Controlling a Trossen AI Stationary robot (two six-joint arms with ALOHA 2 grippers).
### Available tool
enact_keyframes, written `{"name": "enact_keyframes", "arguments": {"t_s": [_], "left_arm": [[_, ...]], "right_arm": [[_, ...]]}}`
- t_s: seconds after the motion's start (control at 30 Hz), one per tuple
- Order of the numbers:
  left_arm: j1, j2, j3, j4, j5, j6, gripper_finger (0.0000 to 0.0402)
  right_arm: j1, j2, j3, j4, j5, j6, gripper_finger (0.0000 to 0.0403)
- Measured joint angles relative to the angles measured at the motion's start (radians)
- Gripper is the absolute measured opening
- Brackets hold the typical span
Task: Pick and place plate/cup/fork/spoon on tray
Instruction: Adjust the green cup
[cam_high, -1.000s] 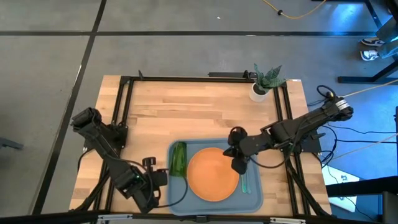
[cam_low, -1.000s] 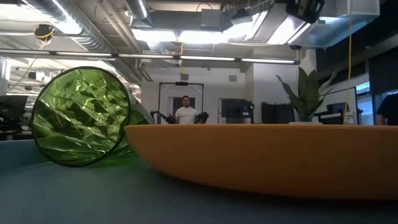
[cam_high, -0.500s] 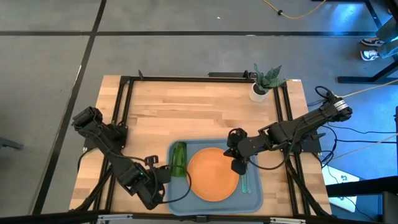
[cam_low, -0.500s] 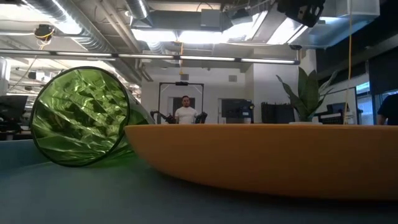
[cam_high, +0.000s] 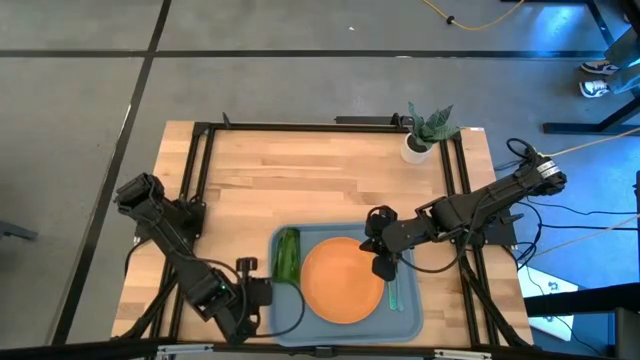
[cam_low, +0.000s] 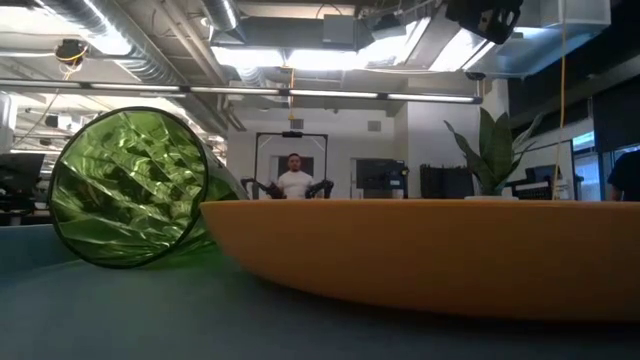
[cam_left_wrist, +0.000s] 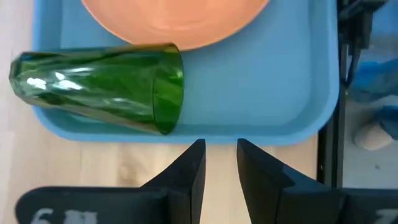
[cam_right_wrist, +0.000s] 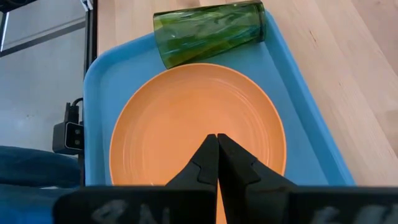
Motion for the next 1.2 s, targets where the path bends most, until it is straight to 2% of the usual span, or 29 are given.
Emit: {"name": "enact_keyframes", "arguments": {"t_s": [0.6,0.73,1.0,1.2], "left_arm": [[0.069,0.0,0.0,0.01,0.105,-0.008,0.0089],[0.074,0.0,0.0,0.01,0.051,0.081,0.0086],[-0.003,0.017,0.0,0.035,-0.28,0.122,0.0085],[-0.052,0.101,0.0,0.04,-0.382,0.168,0.0085]], "right_arm": [[0.0,0.0,0.0,0.0,0.0,0.003,0.0003],[0.0,0.0,0.0,0.0,0.0,0.002,0.0003],[0.0,0.0,0.0,0.0,0.0,0.0,0.0003],[0.0,0.0,0.0,0.0,0.0,-0.003,0.0003]]}}
